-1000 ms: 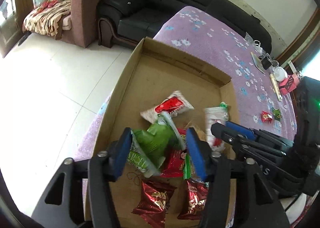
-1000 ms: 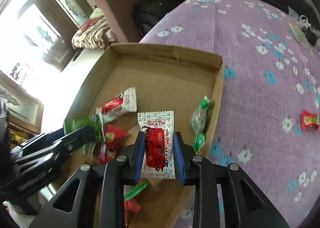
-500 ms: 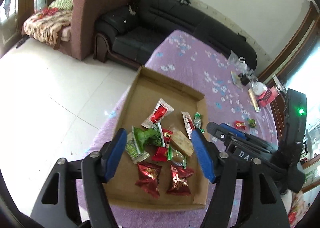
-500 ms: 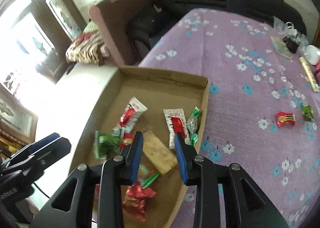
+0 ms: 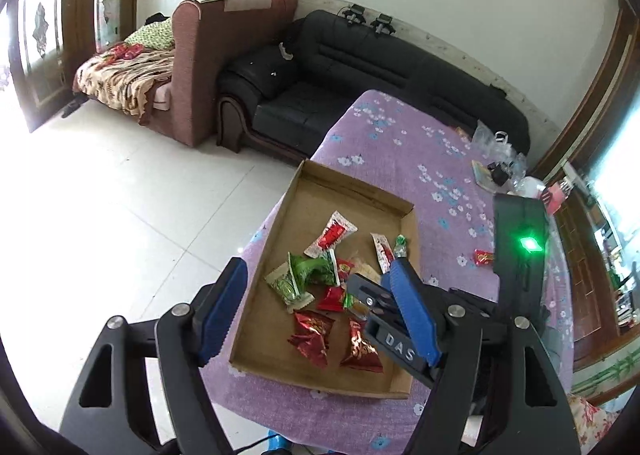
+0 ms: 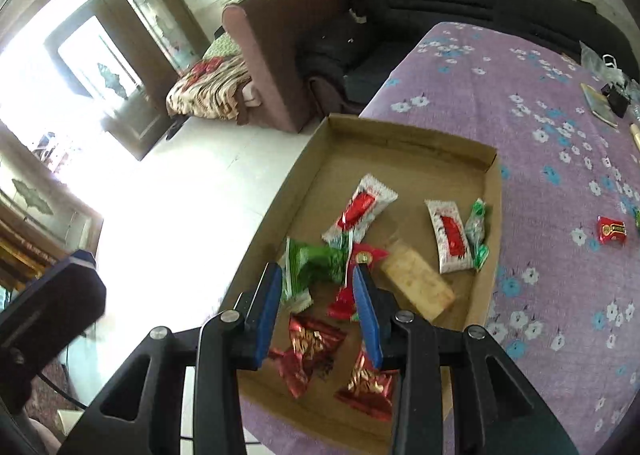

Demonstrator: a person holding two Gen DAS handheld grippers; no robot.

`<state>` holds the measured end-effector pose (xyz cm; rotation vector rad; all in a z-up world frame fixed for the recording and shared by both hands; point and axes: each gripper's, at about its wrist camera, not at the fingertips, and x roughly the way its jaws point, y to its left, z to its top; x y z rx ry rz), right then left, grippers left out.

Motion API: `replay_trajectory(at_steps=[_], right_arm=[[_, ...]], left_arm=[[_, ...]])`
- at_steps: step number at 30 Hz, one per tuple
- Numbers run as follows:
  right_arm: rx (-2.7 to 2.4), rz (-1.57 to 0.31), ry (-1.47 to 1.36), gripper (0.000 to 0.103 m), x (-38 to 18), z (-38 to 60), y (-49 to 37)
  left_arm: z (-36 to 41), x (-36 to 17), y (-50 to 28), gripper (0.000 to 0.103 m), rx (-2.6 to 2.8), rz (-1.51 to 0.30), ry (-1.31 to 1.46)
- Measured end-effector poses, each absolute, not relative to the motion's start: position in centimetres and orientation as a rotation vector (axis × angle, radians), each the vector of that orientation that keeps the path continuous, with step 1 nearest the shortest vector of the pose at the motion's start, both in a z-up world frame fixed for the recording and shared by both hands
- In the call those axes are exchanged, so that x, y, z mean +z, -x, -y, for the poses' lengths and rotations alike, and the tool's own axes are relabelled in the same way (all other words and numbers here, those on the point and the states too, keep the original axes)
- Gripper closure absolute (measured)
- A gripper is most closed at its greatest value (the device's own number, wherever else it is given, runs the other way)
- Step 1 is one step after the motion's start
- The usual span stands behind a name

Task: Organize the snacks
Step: 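Move both open tools back over the last snacks on the tablecloth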

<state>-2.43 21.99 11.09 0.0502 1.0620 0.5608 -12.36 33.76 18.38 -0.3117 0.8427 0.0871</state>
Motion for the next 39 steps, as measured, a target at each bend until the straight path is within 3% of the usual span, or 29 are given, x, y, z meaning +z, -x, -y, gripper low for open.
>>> replay_trajectory(at_steps=[14,16,18,20,24,39], right_arm=[[0.586,-1.082,-0.097,0.067,10.5,-12.3,4.1],[0.58,-1.074,-0.118,0.067,11.1,-11.2,4.3],[0.589,-1.042,-0.134,0.066,12.2,-10.5,4.5],[0.602,-1.027,-0.141,0.054,12.3,-10.1,4.7],[0.542,-1.099,-0.137,0.053,9.7,-8.0,4.5],[0.048,-1.09,-0.398,0.053,5.7,17.2,-6.4]], left_arm=[[-26.6,19.3,11.8,0.028,0.156,-0.857,0.246],[-26.7,20.0,12.2,0.017,0.177,-0.823,0.25],[-26.9,20.2,12.2,0.013,0.177,-0.792,0.273],[-26.7,19.2,11.4,0.013,0.165,-0.812,0.274],[-25.5,16.9,9.6,0.013,0.087,-0.879,0.349],[-15.1,12.3,5.9,0.013,-0.174,-1.011,0.272]])
